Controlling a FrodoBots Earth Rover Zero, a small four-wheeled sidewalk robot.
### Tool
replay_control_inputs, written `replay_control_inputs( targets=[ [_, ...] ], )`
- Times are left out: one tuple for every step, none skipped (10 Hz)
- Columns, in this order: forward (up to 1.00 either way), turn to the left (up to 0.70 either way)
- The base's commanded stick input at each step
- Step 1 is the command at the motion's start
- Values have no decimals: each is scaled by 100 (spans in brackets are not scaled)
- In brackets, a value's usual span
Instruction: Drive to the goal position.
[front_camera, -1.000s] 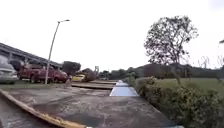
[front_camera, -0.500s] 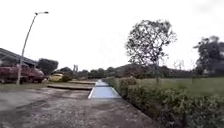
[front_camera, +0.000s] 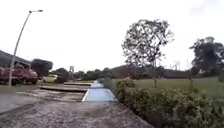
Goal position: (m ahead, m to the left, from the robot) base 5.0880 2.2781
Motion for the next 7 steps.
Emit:
replay_control_inputs(
  targets=[
    [50,0],
    [50,0],
    [50,0],
    [50,0],
    [50,0],
    [50,0],
    [50,0]
  ],
)
